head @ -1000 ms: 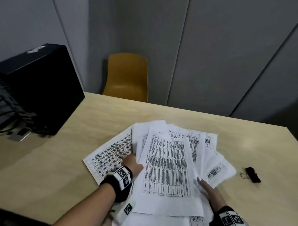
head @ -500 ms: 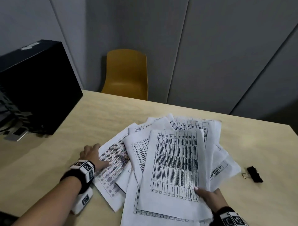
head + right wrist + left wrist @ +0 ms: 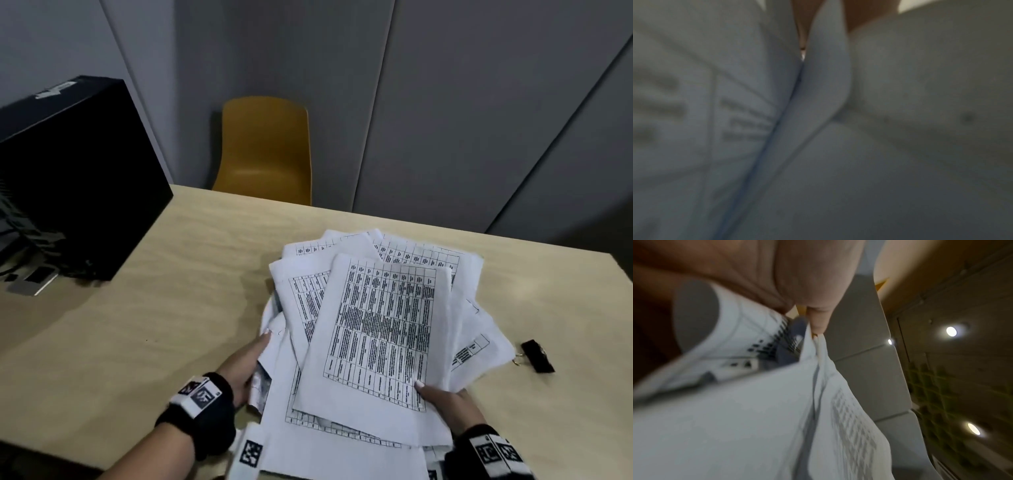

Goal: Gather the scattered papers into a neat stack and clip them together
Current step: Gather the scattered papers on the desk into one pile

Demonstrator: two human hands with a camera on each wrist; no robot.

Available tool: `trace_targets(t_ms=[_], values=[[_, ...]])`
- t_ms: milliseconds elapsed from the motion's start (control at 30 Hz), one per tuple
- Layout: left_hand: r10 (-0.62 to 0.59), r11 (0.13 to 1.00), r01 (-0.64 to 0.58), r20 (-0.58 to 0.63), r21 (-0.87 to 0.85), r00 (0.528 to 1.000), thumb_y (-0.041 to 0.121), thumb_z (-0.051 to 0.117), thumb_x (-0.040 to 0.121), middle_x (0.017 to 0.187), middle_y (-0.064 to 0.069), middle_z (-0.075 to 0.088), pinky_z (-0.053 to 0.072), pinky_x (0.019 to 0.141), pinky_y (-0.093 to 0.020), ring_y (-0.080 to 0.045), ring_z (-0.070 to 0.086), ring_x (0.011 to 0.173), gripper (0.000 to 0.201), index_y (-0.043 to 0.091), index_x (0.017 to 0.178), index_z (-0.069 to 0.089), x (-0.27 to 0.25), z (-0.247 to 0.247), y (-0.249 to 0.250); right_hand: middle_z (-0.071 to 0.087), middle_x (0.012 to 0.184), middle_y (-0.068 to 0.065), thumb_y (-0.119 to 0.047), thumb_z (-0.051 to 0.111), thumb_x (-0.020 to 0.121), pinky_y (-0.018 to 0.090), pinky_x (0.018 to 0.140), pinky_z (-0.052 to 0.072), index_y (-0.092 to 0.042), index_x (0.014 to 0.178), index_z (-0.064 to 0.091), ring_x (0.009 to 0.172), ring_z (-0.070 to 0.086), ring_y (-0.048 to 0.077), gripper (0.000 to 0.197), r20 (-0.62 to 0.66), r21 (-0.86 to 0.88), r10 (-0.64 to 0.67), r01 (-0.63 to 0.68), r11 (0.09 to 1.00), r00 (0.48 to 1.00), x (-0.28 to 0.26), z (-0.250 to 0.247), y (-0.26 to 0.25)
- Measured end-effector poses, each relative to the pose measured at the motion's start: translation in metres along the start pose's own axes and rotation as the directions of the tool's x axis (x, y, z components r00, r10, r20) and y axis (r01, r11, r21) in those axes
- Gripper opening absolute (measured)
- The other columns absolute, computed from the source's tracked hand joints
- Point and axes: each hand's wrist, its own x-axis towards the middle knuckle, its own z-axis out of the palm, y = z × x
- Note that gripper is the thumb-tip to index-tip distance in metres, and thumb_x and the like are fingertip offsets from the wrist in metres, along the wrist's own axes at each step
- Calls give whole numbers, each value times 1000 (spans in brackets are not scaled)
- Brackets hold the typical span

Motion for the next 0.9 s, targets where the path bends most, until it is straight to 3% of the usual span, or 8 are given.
trace_targets(t_ms=[100, 233, 367, 533, 700, 767, 833, 900], values=[[-54, 990, 38, 112, 138, 992, 37, 56, 88, 100, -12, 74, 52, 85, -36, -24, 71, 88, 33, 11, 105, 68, -9, 13, -2, 59, 79, 11, -5, 69, 78, 24, 54, 36, 5, 97, 50, 66, 54, 21, 28, 1, -44, -8, 8, 999, 1000, -10, 5, -5], [-102, 961, 78, 80, 264, 992, 49, 70, 67, 102, -15, 70, 50, 82, -30, -28, 65, 89, 58, 2, 101, 68, -5, -14, 19, 49, 77, 7, -9, 66, 82, 25, 61, 36, 3, 108, 39, 69, 48, 19, 40, -8, -83, -6, 5, 997, 1000, -11, 8, -1], [-92, 963, 95, -24, 252, 996, 44, 60, 81, 65, -4, 70, 47, 55, -21, -17, 63, 52, 37, 9, 89, 65, 4, -26, 29, 50, 79, 7, -9, 67, 81, 25, 57, 35, 8, 117, 39, 69, 49, 19, 48, -10, -91, 20, -21, 996, 1000, -7, 6, -1], [-116, 942, 74, 108, 329, 987, 28, 76, 57, 98, -14, 72, 50, 91, -42, -29, 67, 90, 51, 6, 103, 67, -4, 3, 21, 52, 78, 7, -11, 72, 77, 27, 57, 38, 8, 113, 41, 66, 49, 17, 51, 3, -86, 52, -52, 995, 999, -5, 8, 2], [-159, 972, 125, 162, 201, 974, 15, 76, 57, 81, -20, 74, 53, 80, -43, -30, 71, 65, 30, 3, 84, 74, -9, 17, -4, 50, 64, 9, 2, 66, 79, 23, 49, 39, 5, 85, 50, 57, 45, 18, 18, -8, -102, 36, -36, 994, 999, -13, 10, -4], [-152, 981, 129, 160, 148, 975, 18, 79, 62, 79, -23, 73, 59, 63, -44, -31, 71, 61, 26, 1, 81, 75, -14, 15, -10, 51, 66, 9, 2, 65, 81, 24, 52, 34, 1, 82, 47, 59, 46, 18, 18, -17, -86, -2, 0, 996, 1000, -19, 8, -7], [-117, 986, 97, 142, 138, 983, 23, 83, 57, 83, -25, 73, 58, 54, -39, -32, 71, 63, 44, -2, 91, 72, -18, 10, -9, 51, 67, 8, 1, 66, 81, 25, 52, 32, 2, 87, 46, 60, 46, 17, 21, -28, -71, -16, 14, 997, 999, -22, 7, -4], [-39, 964, 15, 87, 264, 995, 27, 85, 41, 86, -21, 74, 58, 65, -38, -30, 72, 68, 65, -1, 98, 68, -13, 0, -5, 50, 68, 7, -1, 66, 81, 25, 51, 31, 3, 96, 43, 60, 46, 17, 28, -43, -77, -7, 4, 997, 999, -24, 8, -1]])
